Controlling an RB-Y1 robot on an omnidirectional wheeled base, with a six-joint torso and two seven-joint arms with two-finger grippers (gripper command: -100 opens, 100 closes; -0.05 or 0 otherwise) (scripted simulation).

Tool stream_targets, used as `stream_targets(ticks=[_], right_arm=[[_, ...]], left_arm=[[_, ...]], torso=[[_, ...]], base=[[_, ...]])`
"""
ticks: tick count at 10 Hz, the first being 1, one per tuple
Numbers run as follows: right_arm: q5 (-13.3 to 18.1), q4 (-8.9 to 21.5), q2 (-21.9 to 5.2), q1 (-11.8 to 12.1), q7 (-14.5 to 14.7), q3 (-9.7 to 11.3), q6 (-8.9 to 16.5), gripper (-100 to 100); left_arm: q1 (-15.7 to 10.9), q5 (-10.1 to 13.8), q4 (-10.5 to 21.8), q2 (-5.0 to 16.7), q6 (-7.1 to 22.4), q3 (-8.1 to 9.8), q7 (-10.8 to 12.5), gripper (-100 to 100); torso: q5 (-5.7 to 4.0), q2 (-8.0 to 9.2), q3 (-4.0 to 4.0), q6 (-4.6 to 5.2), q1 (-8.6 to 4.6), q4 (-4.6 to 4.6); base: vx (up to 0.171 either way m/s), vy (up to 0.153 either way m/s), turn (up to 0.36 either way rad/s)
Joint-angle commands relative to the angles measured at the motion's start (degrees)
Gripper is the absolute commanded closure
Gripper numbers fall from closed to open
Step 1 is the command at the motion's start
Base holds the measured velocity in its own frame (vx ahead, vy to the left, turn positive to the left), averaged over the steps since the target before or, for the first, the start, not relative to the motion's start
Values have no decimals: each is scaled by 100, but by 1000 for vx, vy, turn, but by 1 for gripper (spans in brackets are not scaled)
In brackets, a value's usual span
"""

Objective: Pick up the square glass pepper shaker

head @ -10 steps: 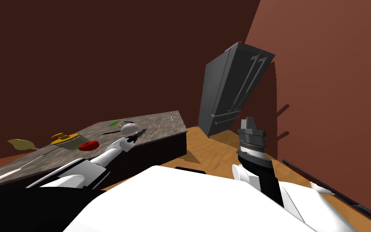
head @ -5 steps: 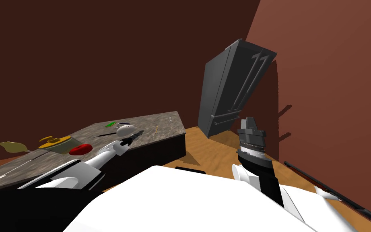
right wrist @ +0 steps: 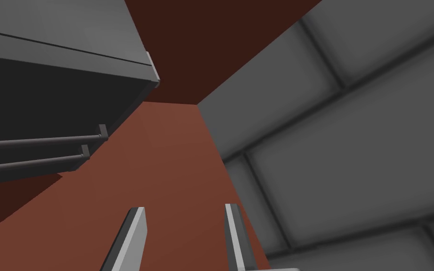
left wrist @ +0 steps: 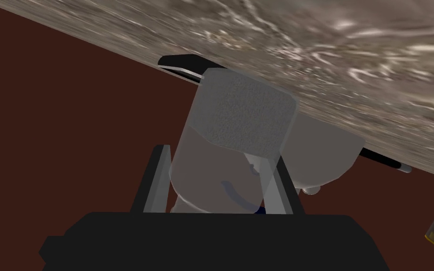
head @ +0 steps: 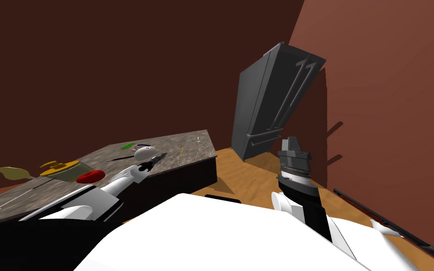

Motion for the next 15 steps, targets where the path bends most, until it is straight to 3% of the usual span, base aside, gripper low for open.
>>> stream_targets(ticks=[1, 2, 3, 4, 9, 10, 15], right_arm=[[0, 0, 0, 0, 0, 0, 0, 0], [0, 0, 0, 0, 0, 0, 0, 0], [0, 0, 0, 0, 0, 0, 0, 0], [0, 0, 0, 0, 0, 0, 0, 0], [0, 0, 0, -1, 0, 0, 0, 0], [0, 0, 0, -1, 0, 0, 0, 0], [0, 1, 0, -1, 0, 0, 0, 0]], left_arm=[[0, 0, 0, 0, 0, 0, 0, 100], [0, 0, 0, 0, 0, 0, 0, 100], [-1, 1, 0, -1, 0, 1, 2, 0], [98, -33, -256, 0, 166, 89, 23, 100], [-87, -427, -771, -224, 838, 220, 106, 100], [-87, -427, -771, -224, 863, 220, 106, 100], [-318, -919, -1414, -505, 1734, 384, 209, 100]], torso=[[0, 0, 0, 0, 0, 0], [0, 2, 1, 0, 2, 0], [0, 2, 1, 0, 3, 0], [0, 2, 1, 0, 3, 0], [1, 27, 15, -2, 12, 4], [1, 28, 15, -1, 13, 3], [0, 39, 21, -2, 11, 5]], base=[[0, 0, 0], [0, 0, 0], [0, 0, 0], [-22, 15, 6], [-74, 41, 4], [-61, 26, -6], [-86, 39, 5]])
